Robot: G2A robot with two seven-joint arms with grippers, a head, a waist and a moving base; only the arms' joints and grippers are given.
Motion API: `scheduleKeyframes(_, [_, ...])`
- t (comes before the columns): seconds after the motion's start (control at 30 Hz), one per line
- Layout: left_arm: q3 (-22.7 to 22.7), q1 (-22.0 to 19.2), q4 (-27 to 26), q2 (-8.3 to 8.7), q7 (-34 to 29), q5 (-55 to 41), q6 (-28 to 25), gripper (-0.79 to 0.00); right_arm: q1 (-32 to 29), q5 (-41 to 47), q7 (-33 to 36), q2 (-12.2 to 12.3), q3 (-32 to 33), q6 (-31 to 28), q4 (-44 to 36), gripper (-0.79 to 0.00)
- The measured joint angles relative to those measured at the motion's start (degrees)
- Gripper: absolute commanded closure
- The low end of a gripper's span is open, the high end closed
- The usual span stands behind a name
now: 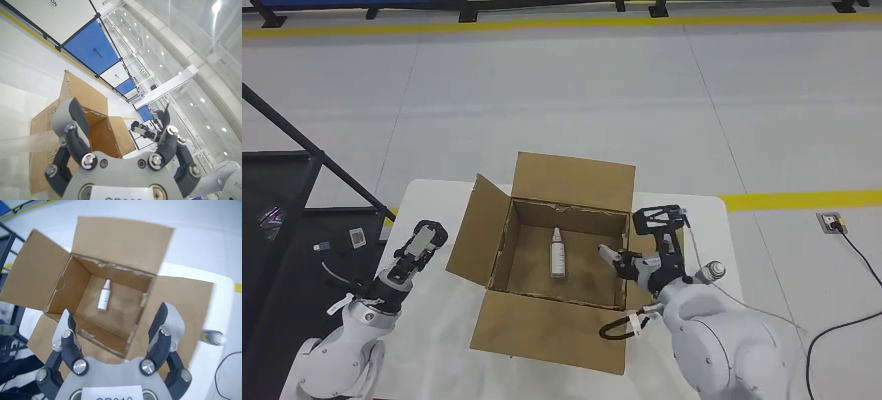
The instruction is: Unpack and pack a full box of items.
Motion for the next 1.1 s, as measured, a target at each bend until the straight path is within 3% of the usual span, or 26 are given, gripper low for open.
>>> scheduleKeyframes(0.1, [0.8, -0.6, 0.0, -0.02, -0.3, 0.4, 0.4, -0.785, -6.7, -6.2, -3.9, 0.3, 7.8, 6.6, -3.9, -0.785])
scheduleKeyframes(0.23, [1.6, -1.4, 0.2, -0.04, -0.5, 1.0, 0.9, -0.785, -9.0, -5.6, -4.7, 0.3, 15.7, 11.4, 0.2, -0.785])
scheduleKeyframes(0.43, [2.5, -2.2, 0.5, -0.02, -0.9, 2.0, 1.9, -0.785, -6.1, 0.2, 1.5, 0.9, 23.1, 4.8, 12.2, -0.785])
scheduleKeyframes(0.77, [4.5, -3.8, -0.4, -0.04, -1.2, 3.9, 3.8, -0.785, 0.1, 5.6, 1.9, 1.2, 23.2, -2.3, 26.7, -0.785])
scheduleKeyframes(1.07, [4.2, -3.4, -0.4, 0.02, -0.6, 4.2, 3.9, -0.785, 5.9, 6.3, 0.8, 1.2, 19.4, -3.8, 36.8, -0.785])
scheduleKeyframes(1.1, [4.1, -3.3, -0.4, 0.04, -0.6, 4.2, 3.9, -0.785, 6.5, 6.4, 0.8, 1.2, 19.2, -3.8, 37.8, -0.382])
